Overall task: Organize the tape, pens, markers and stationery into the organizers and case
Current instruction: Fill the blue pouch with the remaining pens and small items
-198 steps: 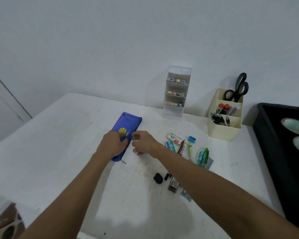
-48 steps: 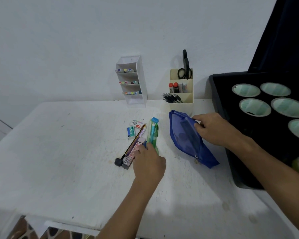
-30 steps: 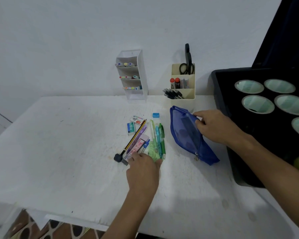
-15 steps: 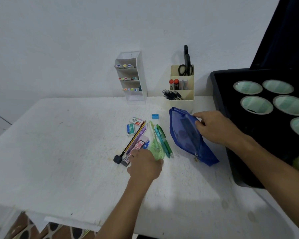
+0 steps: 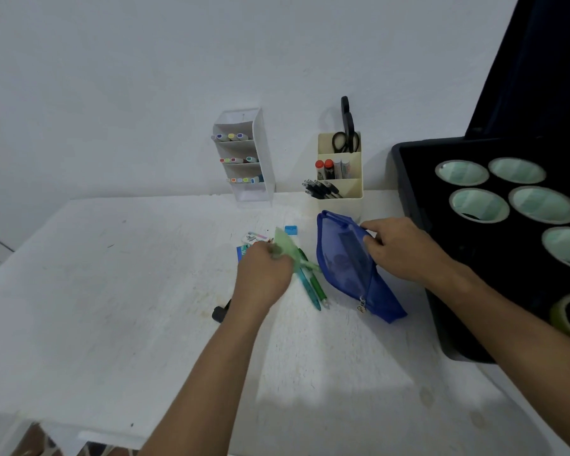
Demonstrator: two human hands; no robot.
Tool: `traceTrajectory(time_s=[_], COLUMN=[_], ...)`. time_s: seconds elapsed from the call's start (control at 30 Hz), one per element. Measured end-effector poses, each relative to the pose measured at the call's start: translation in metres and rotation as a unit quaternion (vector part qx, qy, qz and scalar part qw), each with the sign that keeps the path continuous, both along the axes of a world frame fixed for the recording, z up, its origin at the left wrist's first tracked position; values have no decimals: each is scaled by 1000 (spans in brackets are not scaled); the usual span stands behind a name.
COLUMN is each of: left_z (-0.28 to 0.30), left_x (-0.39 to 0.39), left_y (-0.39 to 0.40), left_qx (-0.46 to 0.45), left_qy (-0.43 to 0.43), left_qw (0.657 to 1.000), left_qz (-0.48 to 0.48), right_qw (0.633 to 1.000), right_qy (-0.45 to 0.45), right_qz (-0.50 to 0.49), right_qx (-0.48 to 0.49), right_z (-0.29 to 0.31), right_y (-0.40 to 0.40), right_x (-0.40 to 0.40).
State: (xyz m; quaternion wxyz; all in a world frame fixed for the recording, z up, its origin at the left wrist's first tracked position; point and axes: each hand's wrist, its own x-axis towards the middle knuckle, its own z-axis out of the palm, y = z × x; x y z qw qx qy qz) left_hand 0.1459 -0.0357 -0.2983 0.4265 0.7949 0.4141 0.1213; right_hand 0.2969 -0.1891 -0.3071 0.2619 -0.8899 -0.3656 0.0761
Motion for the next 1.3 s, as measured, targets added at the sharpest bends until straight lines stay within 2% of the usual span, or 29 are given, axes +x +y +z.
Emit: traceTrajectory(time_s=[0.07,0.13,0.3,0.47,0.53,0.67,0.77,0.87,0.97,1.3], left_z=[3,2,14,4,-2,-1,2,-4,-15,-35], left_x=[20,42,84,97,98,85,70,58,52,55], left_y=[-10,-20,-44,-51,-49,-24,6,29,38,41], left_qx=[-72,-86,-16,2,54,159,225,274,277,273], left_qy=[-6,17,77,104,131,122,160,224,263,219], left_qw=[997,995,989,981,973,967,946,907,881,891], left_qz=[-17,-53,-122,-162,-184,-160,-171,-226,-277,-288], right_qw=[1000,1000,997,993,993,995,997,997,998,1000], right_qy=[2,1,-9,-51,-52,-45,-43,-40,-34,-19], right_qz=[-5,-9,-20,-12,-12,-13,-8,-5,-2,-4], right_qx=[10,22,72,102,106,86,71,62,47,-2], right_z=[-2,-3,-1,-1,-2,-2,-3,-5,-7,-8], right_y=[1,1,-2,-2,-2,-2,-3,-3,-4,-5], right_x=[1,2,1,1,2,3,4,4,6,7])
